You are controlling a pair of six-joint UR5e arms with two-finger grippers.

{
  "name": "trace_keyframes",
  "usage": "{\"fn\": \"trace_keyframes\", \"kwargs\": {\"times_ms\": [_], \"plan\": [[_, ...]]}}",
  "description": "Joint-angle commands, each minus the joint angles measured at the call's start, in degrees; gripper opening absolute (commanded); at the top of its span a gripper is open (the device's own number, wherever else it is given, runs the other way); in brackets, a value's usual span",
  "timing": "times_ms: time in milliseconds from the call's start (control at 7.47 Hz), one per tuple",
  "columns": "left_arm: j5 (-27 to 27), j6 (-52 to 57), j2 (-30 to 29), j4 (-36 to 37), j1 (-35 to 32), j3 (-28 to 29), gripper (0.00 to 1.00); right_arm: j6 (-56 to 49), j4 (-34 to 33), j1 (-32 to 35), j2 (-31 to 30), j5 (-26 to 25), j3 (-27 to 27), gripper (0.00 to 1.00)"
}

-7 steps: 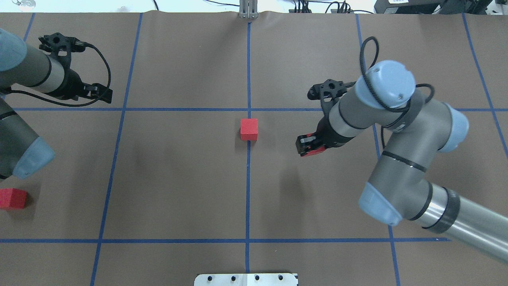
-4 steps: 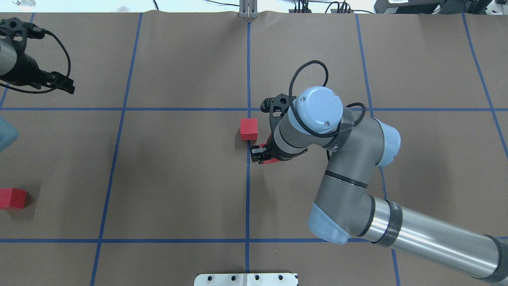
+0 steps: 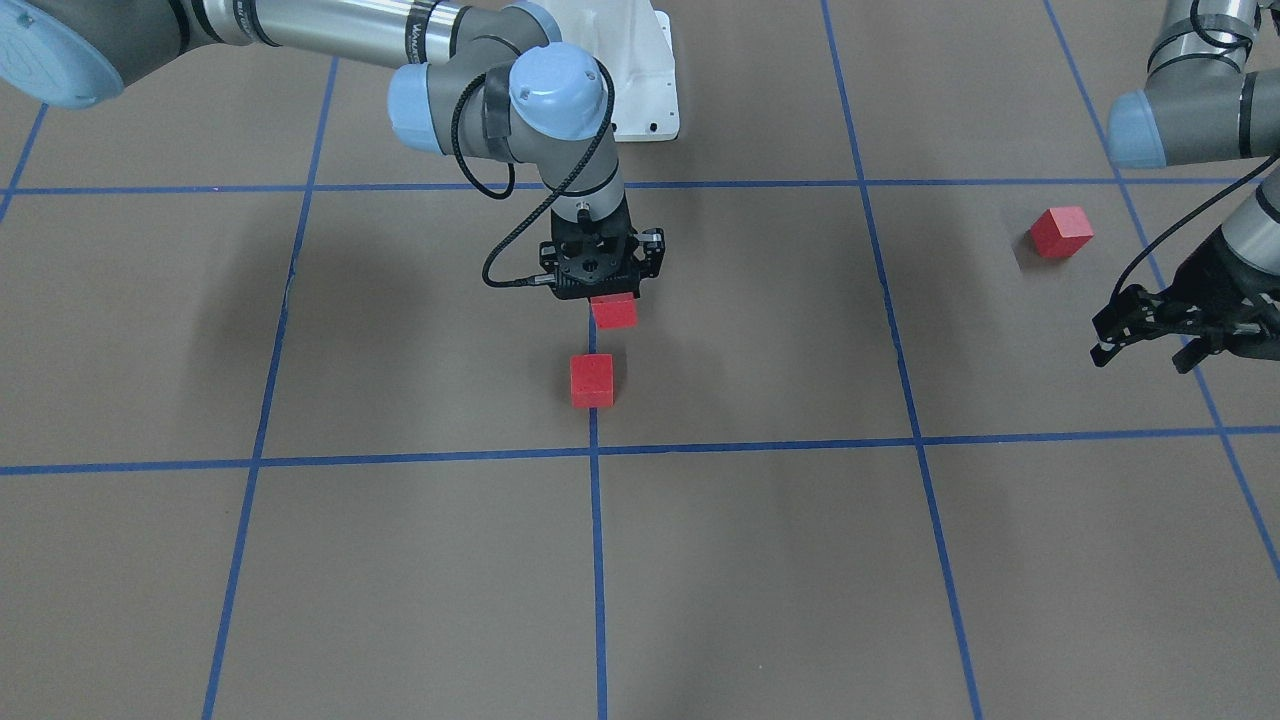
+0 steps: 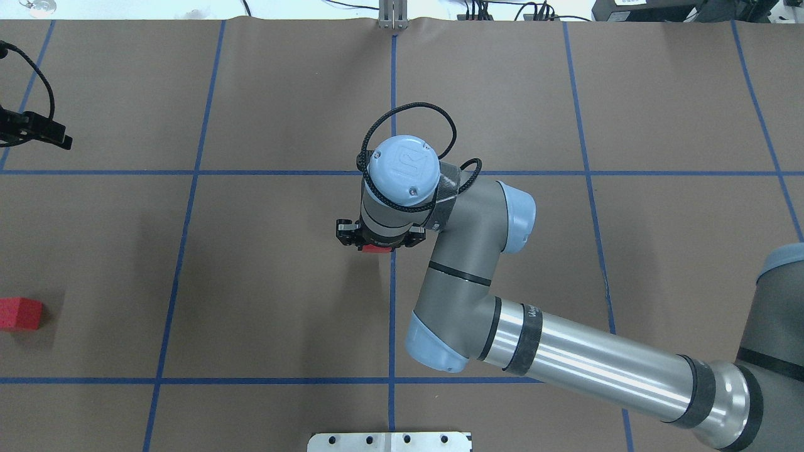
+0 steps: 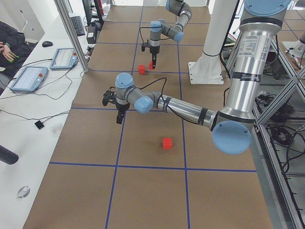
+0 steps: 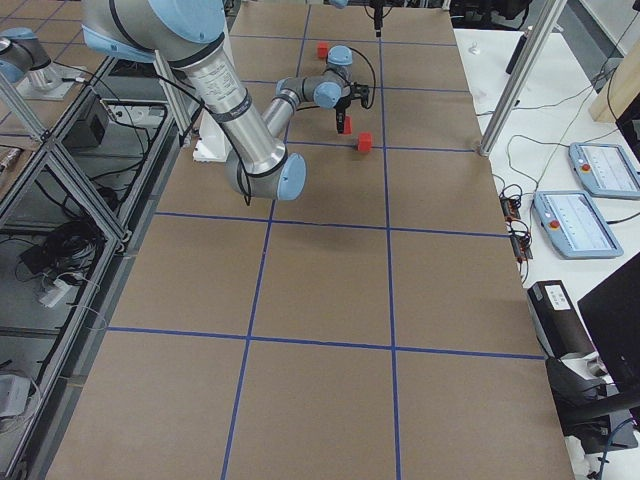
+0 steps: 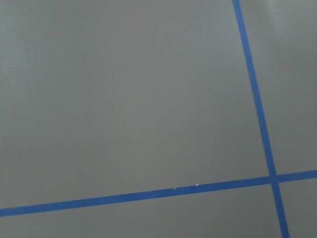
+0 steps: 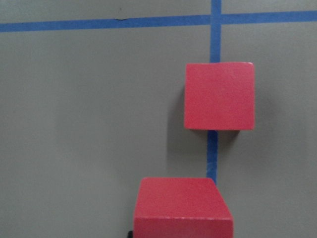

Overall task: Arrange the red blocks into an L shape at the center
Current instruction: 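Lower the cube nearer the robot against the centre cube, open right gripper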

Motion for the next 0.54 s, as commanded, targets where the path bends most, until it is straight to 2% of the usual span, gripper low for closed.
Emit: {"fn": "trace_keyframes", "kwargs": {"times_ms": [0, 401], "plan": [[-0.04, -0.37, 0.34, -0.48, 0.06, 0.13, 1.00, 0.98, -0.92, -0.02, 0.29, -1.01, -1.28, 0.00], [0.04, -0.46, 0.26, -0.49, 0.15, 0.31, 1.00, 0.11, -1.98, 0.15, 0.02, -3.11, -1.89, 0.00]]}}
